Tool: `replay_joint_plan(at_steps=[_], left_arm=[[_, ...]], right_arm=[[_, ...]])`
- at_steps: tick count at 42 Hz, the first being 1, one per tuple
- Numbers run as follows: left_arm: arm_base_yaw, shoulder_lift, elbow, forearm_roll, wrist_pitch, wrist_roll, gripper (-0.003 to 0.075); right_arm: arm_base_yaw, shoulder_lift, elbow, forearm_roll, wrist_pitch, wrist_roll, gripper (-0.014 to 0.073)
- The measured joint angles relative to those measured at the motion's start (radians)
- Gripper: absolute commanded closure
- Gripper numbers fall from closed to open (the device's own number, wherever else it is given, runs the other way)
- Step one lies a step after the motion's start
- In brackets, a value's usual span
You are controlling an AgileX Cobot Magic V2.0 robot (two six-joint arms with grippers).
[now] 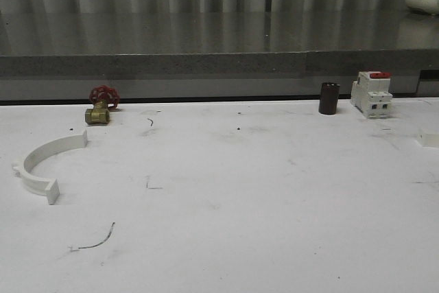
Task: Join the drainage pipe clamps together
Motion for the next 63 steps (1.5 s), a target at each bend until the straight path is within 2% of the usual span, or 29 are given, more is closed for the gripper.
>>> replay_joint_plan(at_steps=[29,40,44,51,63], left_arm=[[0.0,0.0,0.0,0.0,-0.002,0.0,0.0741],[0.0,0.0,-0.005,0.0,-0.1,0.0,0.0741],[0.0,0.0,-0.057,0.0,-0.08,0.0,0.0741],[0.0,0.015,-0.234,0.005,-0.007,0.0,0.0741],[0.0,0.258,-0.539,0.007,0.267,0.0,0.0741]], right_arm=[[0.0,0.0,0.0,0.0,-0.017,0.0,0.0661],[0.0,0.0,-0.003,0.001,-0.05,0.0,0.0661],[0.0,0.0,-0.065,0.001,0.017,0.0,0.0661],[0.0,0.005,-0.28,-0.011,0.166,0.0,0.0661],[0.0,0.2,-0.61,-0.036,0.384,0.0,0.0661]])
